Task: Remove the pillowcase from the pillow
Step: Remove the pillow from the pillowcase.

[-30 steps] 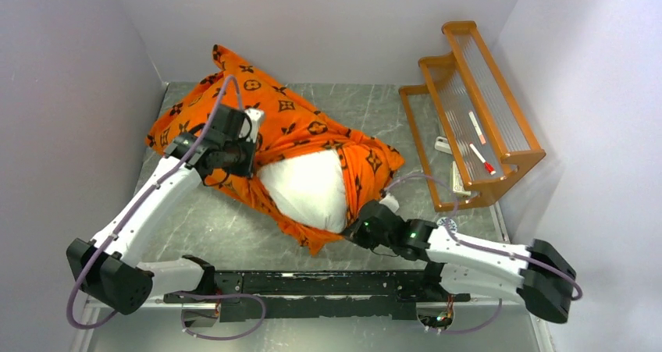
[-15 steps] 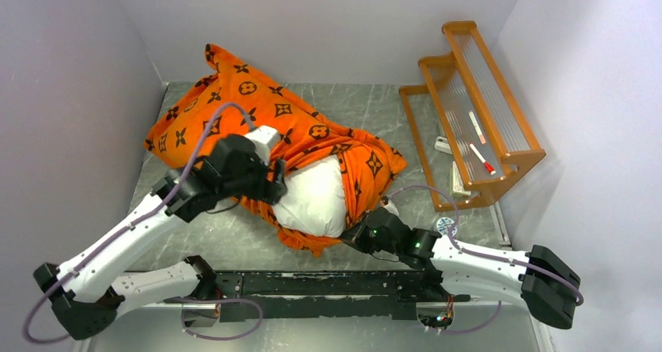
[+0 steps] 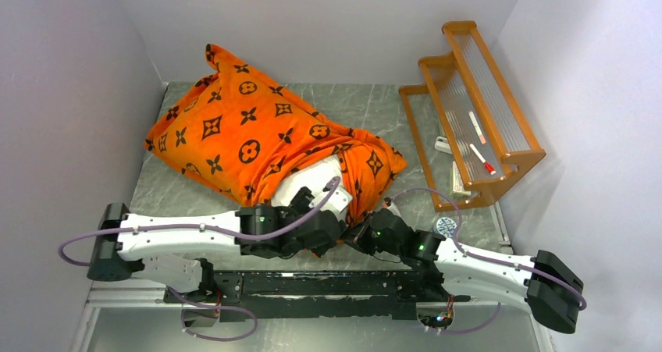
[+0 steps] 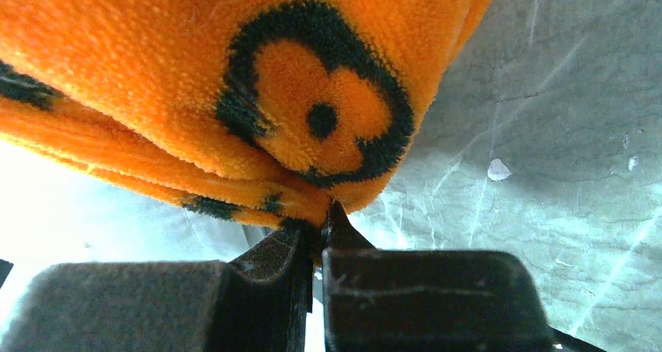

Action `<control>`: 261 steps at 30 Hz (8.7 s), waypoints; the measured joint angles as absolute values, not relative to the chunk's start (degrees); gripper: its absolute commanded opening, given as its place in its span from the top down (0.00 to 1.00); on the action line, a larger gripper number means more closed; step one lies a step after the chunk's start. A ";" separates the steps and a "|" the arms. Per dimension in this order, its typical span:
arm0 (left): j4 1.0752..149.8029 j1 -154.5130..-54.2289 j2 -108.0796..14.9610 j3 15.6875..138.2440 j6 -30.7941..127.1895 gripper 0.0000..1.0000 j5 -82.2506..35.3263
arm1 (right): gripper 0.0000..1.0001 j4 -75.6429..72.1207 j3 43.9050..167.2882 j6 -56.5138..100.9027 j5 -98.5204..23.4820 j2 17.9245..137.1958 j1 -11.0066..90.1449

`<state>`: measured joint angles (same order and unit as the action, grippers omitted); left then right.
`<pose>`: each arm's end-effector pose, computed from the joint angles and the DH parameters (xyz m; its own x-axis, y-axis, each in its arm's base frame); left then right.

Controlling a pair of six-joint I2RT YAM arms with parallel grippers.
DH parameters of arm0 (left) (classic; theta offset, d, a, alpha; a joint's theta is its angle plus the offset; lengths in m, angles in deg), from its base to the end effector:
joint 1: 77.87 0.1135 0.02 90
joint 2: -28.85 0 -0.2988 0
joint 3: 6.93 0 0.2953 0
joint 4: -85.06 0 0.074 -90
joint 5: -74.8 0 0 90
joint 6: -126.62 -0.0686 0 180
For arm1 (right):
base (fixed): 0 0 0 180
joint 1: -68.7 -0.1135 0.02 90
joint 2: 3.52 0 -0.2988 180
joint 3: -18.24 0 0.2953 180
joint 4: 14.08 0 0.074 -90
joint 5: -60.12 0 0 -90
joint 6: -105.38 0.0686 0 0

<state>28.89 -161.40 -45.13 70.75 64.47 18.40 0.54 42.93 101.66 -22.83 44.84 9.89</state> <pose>0.0729 -0.3058 0.3158 -0.4479 0.4964 -0.7436 0.6564 0.7473 0.1034 0.1126 0.1697 0.1302 -0.8182 0.5607 -0.1268 0.2684 0.5677 0.7783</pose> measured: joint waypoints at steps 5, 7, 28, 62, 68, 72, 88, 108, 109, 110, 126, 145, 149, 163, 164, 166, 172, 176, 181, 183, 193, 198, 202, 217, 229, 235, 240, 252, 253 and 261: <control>31.73 -161.38 -48.82 69.96 63.34 0.09 25.20 | 1.00 0.63 42.93 101.86 -22.85 44.75 10.04; 33.46 -161.33 -50.26 69.90 62.33 0.11 26.25 | 1.00 0.69 42.91 101.94 -22.87 44.58 10.04; 35.32 -140.59 -50.22 73.20 57.92 0.95 5.12 | 1.00 2.00 47.46 99.96 -20.14 47.37 10.33; 34.03 -137.62 -50.70 76.28 62.97 0.95 -5.18 | 0.89 -25.73 44.57 109.14 -27.79 62.15 6.22; 30.00 -134.45 -52.49 82.92 61.90 0.95 -5.55 | 0.89 -30.72 42.80 109.27 -28.18 69.23 6.28; 29.33 -132.68 -52.28 85.53 61.20 0.95 -6.49 | 0.89 -32.73 40.84 109.40 -27.62 70.54 6.37; 35.95 -132.74 -27.69 64.85 62.38 0.03 -19.98 | 0.88 -18.48 41.14 108.50 -20.03 56.64 5.63; 54.20 -155.41 -32.12 46.38 85.85 0.46 10.36 | 0.88 -17.51 41.97 107.47 -20.71 57.41 5.63; 55.25 -155.41 -32.93 46.45 85.35 0.61 11.83 | 0.88 -17.51 41.97 107.47 -20.82 57.41 5.65; 56.06 -155.41 -33.61 46.62 85.11 0.79 12.55 | 0.88 -17.49 41.97 107.47 -20.86 57.36 5.69; 25.57 -155.50 -17.15 65.26 81.92 0.95 17.75 | 1.00 -10.59 48.92 103.96 -16.69 59.88 6.04; 20.96 -155.74 -17.61 56.35 89.92 0.95 14.08 | 0.34 22.44 68.90 81.05 -15.53 41.49 6.48; 20.02 -155.74 -19.16 56.37 90.68 0.95 14.12 | 0.33 29.00 77.16 77.77 -9.41 42.70 6.48; 17.96 -155.78 -14.09 55.82 93.04 0.95 12.98 | 0.76 41.17 100.00 63.74 5.61 78.06 9.72; 17.90 -155.78 -13.46 55.82 93.09 0.95 13.03 | 0.85 41.46 100.05 63.13 5.67 79.11 10.55; 17.13 -155.78 -12.43 55.84 93.41 0.95 13.31 | 0.90 41.65 99.70 62.08 5.39 79.42 11.84; 13.87 -155.82 -14.38 58.18 94.46 0.95 14.78 | 0.99 39.49 94.87 60.33 1.58 73.84 18.00; 11.78 -156.00 -16.19 59.43 96.08 0.95 16.04 | 1.00 36.38 90.28 60.15 -2.94 70.54 22.33; 10.94 -156.09 -14.94 59.45 96.17 0.39 16.68 | 1.00 32.54 86.01 58.95 -8.16 70.52 23.68; 10.44 -156.06 -13.98 59.91 94.68 0.13 17.11 | 1.00 30.86 84.44 57.33 -10.37 70.52 24.18; 16.89 -155.96 -25.48 81.39 76.15 0.01 17.64 | 1.00 21.06 75.28 56.37 -20.62 65.75 25.80; 23.21 -155.82 -37.50 85.13 67.73 0.01 17.07 | 1.00 17.19 71.09 59.21 -22.65 60.60 25.98; 25.89 -154.21 -44.73 81.37 64.52 0.01 16.74 | 1.00 16.54 70.15 61.53 -23.31 57.97 26.00; 33.13 -146.78 -48.19 67.62 64.28 0.95 16.50 | 0.39 19.69 70.78 65.60 -25.17 56.99 26.83; 39.91 -146.16 -40.30 59.93 69.31 0.95 14.32 | 0.81 32.76 83.83 60.07 -16.71 68.68 26.48; 40.93 -145.84 -34.99 55.73 74.11 0.95 14.56 | 0.86 34.81 85.56 60.09 -13.21 67.53 31.77; 41.68 -145.25 -30.27 52.65 77.68 0.95 13.51 | 0.86 30.77 80.48 61.73 -17.56 67.33 34.89; 39.34 -145.33 -29.89 58.18 68.96 0.24 5.46 | 0.80 11.77 64.40 64.44 -29.98 64.73 38.52; 39.51 -145.90 -29.89 59.93 67.36 0.18 4.90 | 0.79 11.01 63.94 64.42 -30.50 64.64 38.68; 40.01 -154.21 -42.22 77.37 56.87 0.03 7.72 | 0.76 8.10 61.32 64.79 -32.53 62.24 39.22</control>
<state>40.01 -154.21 -42.22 77.37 56.87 7.72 8.10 61.32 64.79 -32.53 62.24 39.22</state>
